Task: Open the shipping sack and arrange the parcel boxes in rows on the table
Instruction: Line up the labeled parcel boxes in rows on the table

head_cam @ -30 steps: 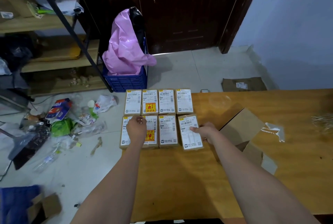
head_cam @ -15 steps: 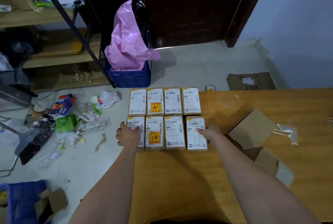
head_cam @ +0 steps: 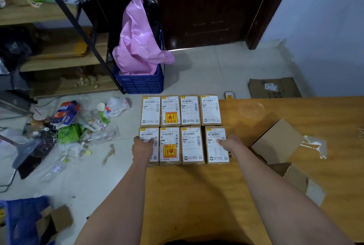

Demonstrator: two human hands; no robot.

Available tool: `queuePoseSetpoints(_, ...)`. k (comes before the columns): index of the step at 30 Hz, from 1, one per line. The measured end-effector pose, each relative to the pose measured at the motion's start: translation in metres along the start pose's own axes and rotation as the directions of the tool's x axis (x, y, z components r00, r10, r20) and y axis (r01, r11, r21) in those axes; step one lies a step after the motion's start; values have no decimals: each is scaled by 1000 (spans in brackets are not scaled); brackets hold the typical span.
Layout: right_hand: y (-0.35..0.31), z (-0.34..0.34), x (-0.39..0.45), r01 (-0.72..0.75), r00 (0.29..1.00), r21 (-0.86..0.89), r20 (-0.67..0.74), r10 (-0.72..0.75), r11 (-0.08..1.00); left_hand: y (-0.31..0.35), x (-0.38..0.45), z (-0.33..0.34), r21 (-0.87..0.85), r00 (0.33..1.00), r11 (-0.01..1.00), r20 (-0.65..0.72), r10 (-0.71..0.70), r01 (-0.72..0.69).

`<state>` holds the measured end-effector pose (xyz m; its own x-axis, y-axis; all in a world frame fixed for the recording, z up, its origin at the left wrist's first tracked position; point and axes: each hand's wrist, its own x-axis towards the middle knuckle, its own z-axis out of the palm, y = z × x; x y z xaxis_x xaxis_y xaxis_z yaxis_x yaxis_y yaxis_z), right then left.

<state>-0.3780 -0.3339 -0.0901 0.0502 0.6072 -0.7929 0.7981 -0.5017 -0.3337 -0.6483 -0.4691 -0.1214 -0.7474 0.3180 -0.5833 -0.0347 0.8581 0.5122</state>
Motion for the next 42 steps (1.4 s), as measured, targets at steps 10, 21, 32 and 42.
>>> queuePoseSetpoints(10,-6,7,1,-23,999,16,26,22,1000,3,-3,-1,0,999,1000,23,24,-24)
queuePoseSetpoints(21,-4,10,11,-31,998,40,64,29,999,4,-2,-1,18,998,999,54,43,-44)
queuePoseSetpoints(32,-51,-15,32,64,995,289,-93,-38,955,44,45,-17,-6,998,999,-18,53,-53)
queuePoseSetpoints(42,-85,-14,70,193,973,79,-144,-181,978,68,74,-8,56,993,992,36,115,-117)
